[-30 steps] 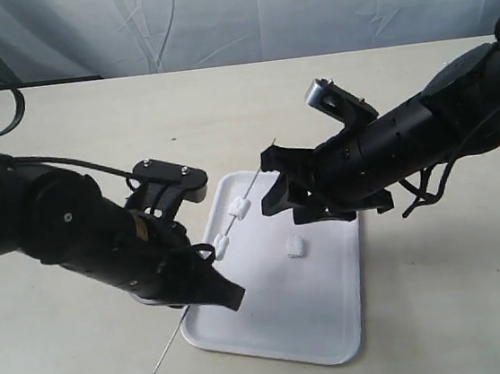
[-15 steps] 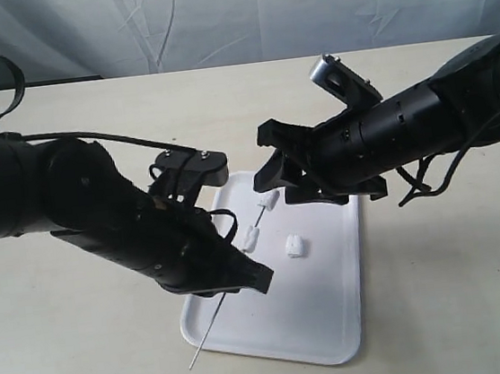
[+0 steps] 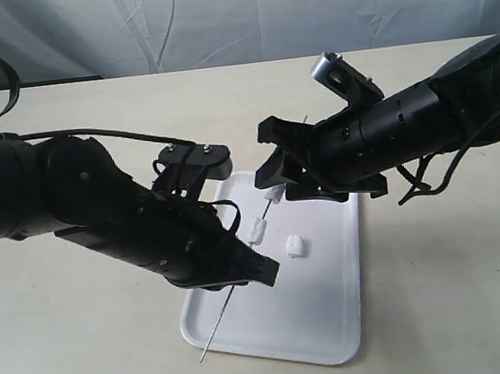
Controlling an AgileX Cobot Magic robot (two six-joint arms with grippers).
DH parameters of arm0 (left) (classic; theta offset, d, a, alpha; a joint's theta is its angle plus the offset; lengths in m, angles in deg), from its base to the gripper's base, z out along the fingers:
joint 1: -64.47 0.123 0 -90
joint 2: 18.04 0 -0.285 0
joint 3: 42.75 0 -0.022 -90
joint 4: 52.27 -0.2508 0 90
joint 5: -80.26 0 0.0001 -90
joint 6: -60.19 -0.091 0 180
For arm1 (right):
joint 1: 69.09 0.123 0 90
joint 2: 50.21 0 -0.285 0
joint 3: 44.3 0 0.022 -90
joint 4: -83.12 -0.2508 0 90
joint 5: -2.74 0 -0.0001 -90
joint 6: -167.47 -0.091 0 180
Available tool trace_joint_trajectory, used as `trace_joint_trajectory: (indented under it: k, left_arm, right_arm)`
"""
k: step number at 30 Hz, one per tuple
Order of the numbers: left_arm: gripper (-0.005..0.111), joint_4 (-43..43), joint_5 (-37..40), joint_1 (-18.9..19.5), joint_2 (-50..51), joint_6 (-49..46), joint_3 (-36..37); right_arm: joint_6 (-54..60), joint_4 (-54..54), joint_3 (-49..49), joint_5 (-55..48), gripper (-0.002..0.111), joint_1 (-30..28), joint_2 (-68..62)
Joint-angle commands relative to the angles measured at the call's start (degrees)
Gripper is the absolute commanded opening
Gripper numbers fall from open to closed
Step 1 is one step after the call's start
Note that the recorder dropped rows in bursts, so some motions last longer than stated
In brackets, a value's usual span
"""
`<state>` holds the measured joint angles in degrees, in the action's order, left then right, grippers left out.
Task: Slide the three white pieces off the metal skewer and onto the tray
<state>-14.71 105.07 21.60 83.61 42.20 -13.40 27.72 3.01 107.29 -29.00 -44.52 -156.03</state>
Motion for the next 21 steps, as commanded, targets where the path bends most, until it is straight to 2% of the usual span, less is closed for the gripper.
trace_joint_trajectory:
  k: [1,18,21]
  left_arm:
    - [0.000,0.5,-0.5,0.0,0.1,-0.2,-0.3]
    - [0.000,0.2,0.8,0.0,0.1,-0.4,-2.2]
    - [0.000,0.2,0.7,0.0,0.1,-0.4,-2.2]
  right_arm:
    - [0.5,-0.5,0.0,0.5,0.042,0.1,0.5]
    - [0.5,-1.5,0.0,1.2,0.041,0.1,0.5]
    - [0.5,-1.5,0.0,1.3,0.029,0.1,0.5]
